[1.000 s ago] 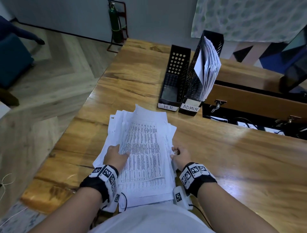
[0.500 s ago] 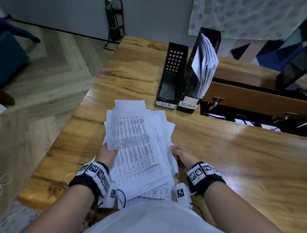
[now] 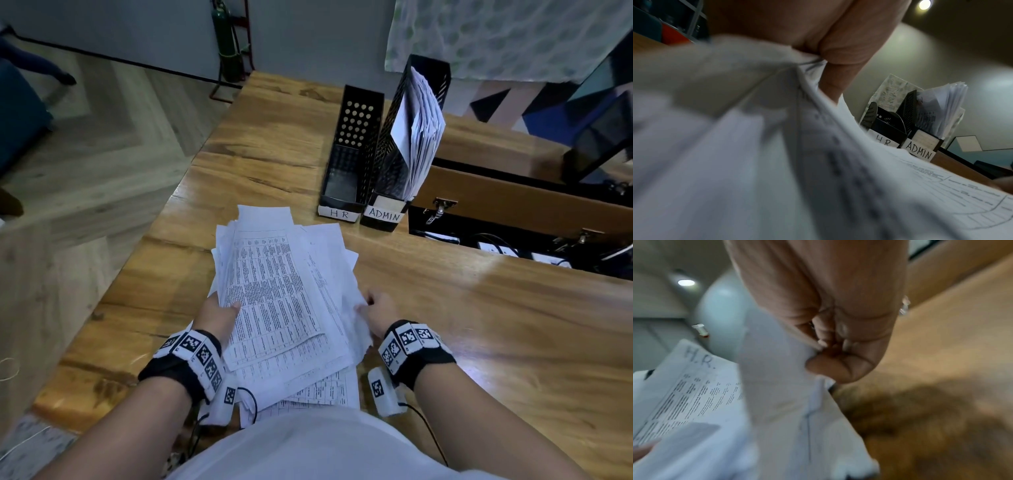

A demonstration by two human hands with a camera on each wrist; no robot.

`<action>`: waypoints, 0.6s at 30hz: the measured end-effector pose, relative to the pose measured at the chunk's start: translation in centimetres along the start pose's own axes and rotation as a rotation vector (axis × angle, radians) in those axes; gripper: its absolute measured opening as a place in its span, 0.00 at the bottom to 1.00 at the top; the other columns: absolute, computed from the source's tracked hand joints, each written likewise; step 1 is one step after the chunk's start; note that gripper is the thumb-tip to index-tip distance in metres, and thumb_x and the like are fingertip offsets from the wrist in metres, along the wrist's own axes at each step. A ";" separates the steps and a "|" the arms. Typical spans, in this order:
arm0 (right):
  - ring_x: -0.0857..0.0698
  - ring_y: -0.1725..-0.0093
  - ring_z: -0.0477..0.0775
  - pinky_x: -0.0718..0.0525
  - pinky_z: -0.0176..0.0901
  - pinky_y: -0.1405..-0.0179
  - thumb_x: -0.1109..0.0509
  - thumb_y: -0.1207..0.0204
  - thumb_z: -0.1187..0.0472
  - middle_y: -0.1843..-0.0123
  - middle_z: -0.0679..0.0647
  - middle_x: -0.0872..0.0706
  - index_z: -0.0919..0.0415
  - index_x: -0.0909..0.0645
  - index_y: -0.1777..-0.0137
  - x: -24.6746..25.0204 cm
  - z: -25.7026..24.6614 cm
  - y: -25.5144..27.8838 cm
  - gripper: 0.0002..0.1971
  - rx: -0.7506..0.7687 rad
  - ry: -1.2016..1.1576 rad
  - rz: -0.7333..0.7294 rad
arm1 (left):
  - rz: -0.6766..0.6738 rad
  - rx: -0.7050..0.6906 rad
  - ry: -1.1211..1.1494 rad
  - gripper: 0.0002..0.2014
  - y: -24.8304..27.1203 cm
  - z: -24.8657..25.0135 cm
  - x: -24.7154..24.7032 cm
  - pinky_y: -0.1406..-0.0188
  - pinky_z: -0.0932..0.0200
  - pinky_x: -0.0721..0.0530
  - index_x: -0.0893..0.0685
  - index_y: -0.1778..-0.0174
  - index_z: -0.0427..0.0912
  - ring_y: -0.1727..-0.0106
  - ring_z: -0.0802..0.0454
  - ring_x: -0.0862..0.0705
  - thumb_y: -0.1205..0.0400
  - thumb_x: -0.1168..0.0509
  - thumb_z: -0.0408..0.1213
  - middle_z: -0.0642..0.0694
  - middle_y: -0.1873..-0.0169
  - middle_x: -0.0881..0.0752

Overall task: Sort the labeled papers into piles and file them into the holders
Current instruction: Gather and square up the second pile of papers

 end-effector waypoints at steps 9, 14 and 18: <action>0.34 0.75 0.42 0.37 0.32 0.77 0.38 0.16 0.61 0.73 0.49 0.29 0.61 0.32 0.58 13.9 -13.8 11.7 0.10 0.634 0.067 0.512 | -0.057 0.042 0.000 0.17 0.1 -0.7 0.2 0.49 0.51 0.20 0.24 0.40 0.36 0.52 0.40 0.18 0.22 0.28 0.35 0.40 0.53 0.16; 0.26 0.65 0.41 0.28 0.38 0.65 0.36 0.16 0.58 0.65 0.45 0.24 0.49 0.31 0.62 16.1 -14.6 12.2 0.12 0.690 -0.321 0.528 | -0.124 0.016 -0.200 0.29 1.7 0.6 -0.4 0.43 0.53 0.24 0.31 0.27 0.34 0.38 0.38 0.22 0.21 0.28 0.38 0.38 0.36 0.21; 0.19 0.62 0.48 0.25 0.42 0.67 0.41 0.14 0.57 0.60 0.48 0.19 0.55 0.27 0.52 7.0 -9.0 6.6 0.06 0.289 -0.320 0.222 | -0.124 0.018 -0.247 0.28 2.2 1.2 -0.5 0.39 0.49 0.23 0.30 0.30 0.30 0.34 0.37 0.22 0.22 0.28 0.35 0.34 0.33 0.23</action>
Point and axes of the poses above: each hand's wrist, its own y-axis away from the middle knuckle, its own x-axis out of the back of the hand, z = x × y, the point moved 10 cm from there along -y, towards the middle knuckle
